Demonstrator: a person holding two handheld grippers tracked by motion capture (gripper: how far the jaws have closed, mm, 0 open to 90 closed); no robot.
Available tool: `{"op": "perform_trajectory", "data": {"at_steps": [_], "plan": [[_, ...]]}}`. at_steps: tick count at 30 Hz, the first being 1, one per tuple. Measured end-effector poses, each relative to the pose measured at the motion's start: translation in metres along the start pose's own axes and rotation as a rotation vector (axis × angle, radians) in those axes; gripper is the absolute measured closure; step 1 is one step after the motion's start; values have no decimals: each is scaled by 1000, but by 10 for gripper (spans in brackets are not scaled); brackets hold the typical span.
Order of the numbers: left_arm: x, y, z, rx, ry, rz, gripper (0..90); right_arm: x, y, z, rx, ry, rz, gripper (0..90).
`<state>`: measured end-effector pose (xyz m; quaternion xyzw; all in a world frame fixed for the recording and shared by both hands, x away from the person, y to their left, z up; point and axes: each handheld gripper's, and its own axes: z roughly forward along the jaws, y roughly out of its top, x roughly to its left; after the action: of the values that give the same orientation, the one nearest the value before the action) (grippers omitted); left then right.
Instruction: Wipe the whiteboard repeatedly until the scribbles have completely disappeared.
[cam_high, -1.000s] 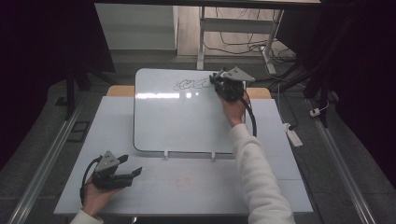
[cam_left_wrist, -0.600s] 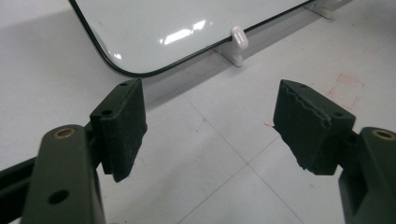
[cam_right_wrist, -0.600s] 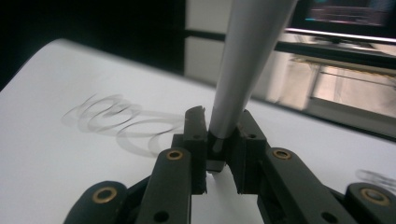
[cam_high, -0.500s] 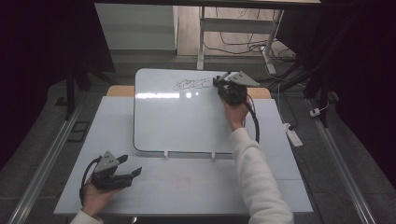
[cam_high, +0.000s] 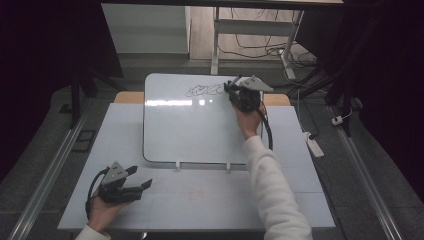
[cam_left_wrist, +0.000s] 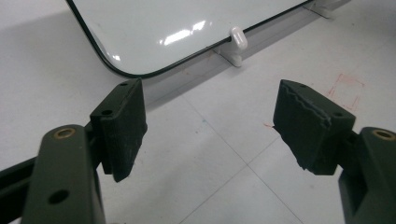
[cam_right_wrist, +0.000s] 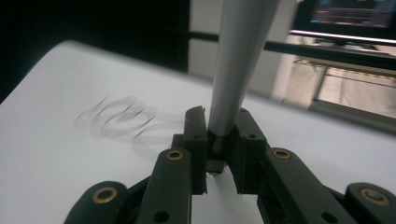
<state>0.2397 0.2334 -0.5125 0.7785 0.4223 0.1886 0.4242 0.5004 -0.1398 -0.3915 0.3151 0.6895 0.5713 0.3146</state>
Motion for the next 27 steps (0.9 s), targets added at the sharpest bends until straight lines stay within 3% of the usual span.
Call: {"op": "perform_trajectory", "data": {"at_steps": [2,3,6,7,8,11,13,17,18,19,22,23,24,25,26,27], "plan": [[1,0,-1,-3,4,2,263,-3,5,5,-8,-15,15,780],[2,0,-1,-4,3,0,263,1,5,7,-2,-8,-1,780],[4,0,0,-2,2,-3,263,19,2,12,40,70,-94,780],[4,0,0,0,1,-2,263,20,2,13,44,73,-112,780],[3,0,0,-1,2,0,263,17,4,13,41,70,-108,780],[2,0,-1,-6,3,1,263,-3,10,10,-14,-26,-2,780],[2,0,-1,-6,4,3,264,-3,10,11,-18,-29,17,780],[2,0,1,3,4,4,264,25,5,20,21,82,-79,780],[2,0,1,3,5,8,263,29,5,22,24,72,-104,780],[1,0,0,1,4,6,263,26,7,22,15,56,-96,780],[1,0,-3,-10,6,1,263,14,8,19,-22,-25,-14,781],[2,0,-3,-12,6,1,264,13,8,20,-29,-25,-2,780],[2,0,-2,-11,7,1,264,21,6,21,-18,7,-36,780],[3,0,-2,-11,5,0,264,21,6,21,-18,7,-36,780],[3,0,-1,-7,3,0,264,24,5,22,-7,41,-52,780],[3,0,-1,-5,3,3,264,28,4,23,14,69,-97,780]]}}
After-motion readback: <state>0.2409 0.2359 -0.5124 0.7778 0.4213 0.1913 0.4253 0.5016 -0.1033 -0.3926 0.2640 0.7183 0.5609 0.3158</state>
